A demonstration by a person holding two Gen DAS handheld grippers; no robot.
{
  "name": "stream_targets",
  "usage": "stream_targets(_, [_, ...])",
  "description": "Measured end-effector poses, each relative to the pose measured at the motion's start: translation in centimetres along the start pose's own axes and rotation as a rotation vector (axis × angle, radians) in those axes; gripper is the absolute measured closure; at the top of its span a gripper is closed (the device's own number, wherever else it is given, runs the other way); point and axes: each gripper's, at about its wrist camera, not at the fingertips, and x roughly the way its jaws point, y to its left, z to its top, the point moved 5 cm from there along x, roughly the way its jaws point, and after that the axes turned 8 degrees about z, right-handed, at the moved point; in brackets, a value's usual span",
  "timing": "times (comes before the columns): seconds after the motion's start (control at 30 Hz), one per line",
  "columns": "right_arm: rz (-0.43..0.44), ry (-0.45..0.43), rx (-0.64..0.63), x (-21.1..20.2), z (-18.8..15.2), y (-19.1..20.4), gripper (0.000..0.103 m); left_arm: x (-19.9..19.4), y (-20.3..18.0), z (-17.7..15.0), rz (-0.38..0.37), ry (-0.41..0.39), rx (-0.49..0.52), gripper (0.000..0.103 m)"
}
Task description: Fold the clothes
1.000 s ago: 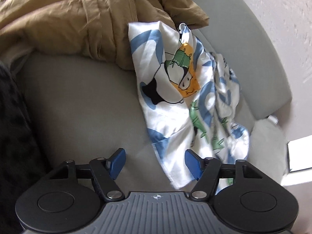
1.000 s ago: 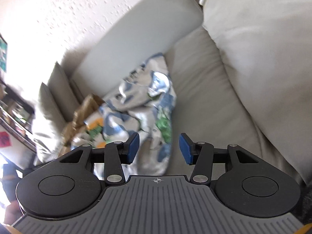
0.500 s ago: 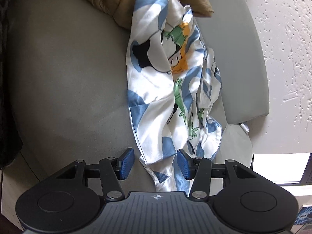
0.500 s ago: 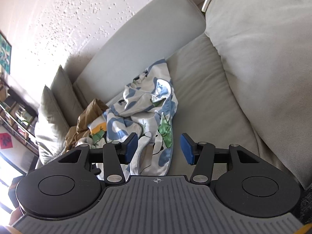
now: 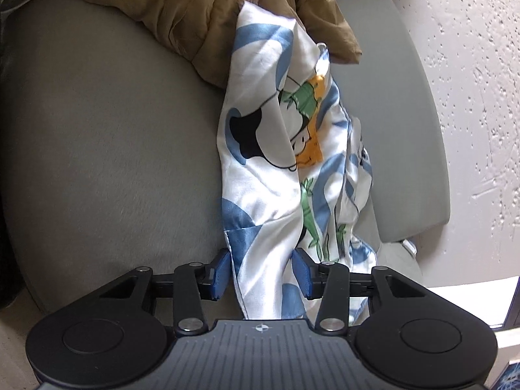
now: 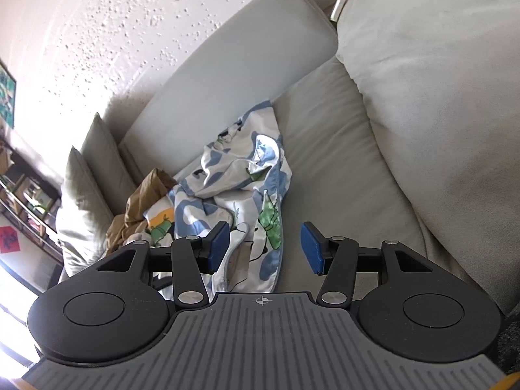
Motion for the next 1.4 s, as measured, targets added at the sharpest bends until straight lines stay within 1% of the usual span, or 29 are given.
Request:
stream_targets(0.1, [-0.008, -0.002, 0.005, 0.0, 0.0, -0.1, 0.048, 0.1, 0.3, 0.4, 0.003, -0.013, -0.006, 0.069])
stream_targets(0.17, [-0.011, -0.001, 0.008, 0.1, 0.0, -0.2, 0.048, -0.4, 0.7, 1.1, 0.013, -0.025, 0.007, 0.073])
stream_targets(0.2, [-0.012, 0.001, 0.004, 0.1, 0.0, -0.2, 0.048, -0.5, 0.9, 1.4, 0.021, -0.030, 0.014, 0.084])
stream_targets(0.27, [-0.014, 0.004, -0.006, 0.2, -0.1, 0.0, 0.048, -0.8, 0.8, 1.8, 0.051, -0.041, 0.031, 0.101])
stream_targets(0.33, [-0.018, 0.005, -0.011, 0.2, -0.2, 0.0, 0.048, -2.1, 0.6, 2.4, 0.064, -0.076, 0.054, 0.103])
stream_targets(0.4, [-0.022, 0.004, -0.014, 0.2, -0.2, 0.0, 0.048, -4.0, 0.0, 3.3, 0.044, -0.128, 0.097, 0.103])
stream_targets(0.57, [-0.030, 0.007, -0.014, 0.2, -0.3, -0.1, 0.048, -10.0, -1.8, 5.5, 0.028, -0.292, 0.228, 0.103])
stream_targets(0.6, [-0.031, 0.009, -0.015, 0.2, -0.3, 0.0, 0.048, -10.4, -2.0, 5.8, 0.040, -0.307, 0.249, 0.099])
stream_targets(0.63, [-0.033, 0.012, -0.018, 0.3, -0.4, 0.0, 0.048, -10.2, -2.0, 6.1, 0.062, -0.303, 0.265, 0.092])
stream_targets(0.67, [-0.035, 0.016, -0.020, 0.4, -0.4, 0.0, 0.048, -9.6, -1.8, 6.3, 0.086, -0.281, 0.267, 0.075])
stream_targets(0.7, [-0.036, 0.019, -0.022, 0.5, -0.5, 0.0, 0.048, -9.2, -0.9, 6.4, 0.099, -0.250, 0.246, 0.067])
stream_targets(0.77, [-0.035, 0.027, -0.022, 0.6, -0.6, 0.1, 0.048, -7.8, 0.8, 6.8, 0.106, -0.189, 0.158, 0.067])
stream_targets(0.83, [-0.036, 0.033, -0.022, 0.6, -0.7, 0.1, 0.048, -6.9, 2.1, 6.8, 0.101, -0.163, 0.077, 0.067])
stream_targets(0.87, [-0.038, 0.033, -0.025, 0.6, -0.8, 0.1, 0.047, -6.7, 2.6, 6.7, 0.103, -0.155, 0.056, 0.064])
stream_targets(0.97, [-0.043, 0.032, -0.022, 0.6, -0.7, -0.1, 0.047, -6.1, 3.4, 6.9, 0.095, -0.158, 0.014, 0.059])
stream_targets(1.07, [-0.044, 0.034, -0.020, 0.7, -0.7, -0.1, 0.047, -6.6, 4.5, 7.0, 0.063, -0.181, -0.038, 0.058])
stream_targets(1.17, [-0.042, 0.044, -0.031, 0.9, -0.8, 0.1, 0.046, -6.5, 4.7, 7.9, 0.015, -0.195, -0.071, 0.057])
stream_targets(1.2, [-0.041, 0.047, -0.033, 1.0, -0.9, 0.2, 0.046, -6.6, 4.6, 8.0, -0.006, -0.197, -0.078, 0.052])
stream_targets(1.23, [-0.041, 0.049, -0.035, 1.0, -0.9, 0.2, 0.046, -6.6, 4.5, 8.0, -0.022, -0.197, -0.080, 0.049])
stream_targets(1.27, [-0.042, 0.049, -0.035, 1.0, -0.9, 0.2, 0.046, -6.6, 4.3, 8.1, -0.028, -0.196, -0.080, 0.040])
stream_targets(1.3, [-0.044, 0.048, -0.035, 1.0, -0.9, 0.1, 0.046, -6.6, 4.1, 8.2, -0.028, -0.192, -0.079, 0.035])
stream_targets(1.4, [-0.048, 0.047, -0.034, 1.0, -0.8, 0.1, 0.046, -6.7, 3.5, 8.1, -0.031, -0.157, -0.071, 0.035])
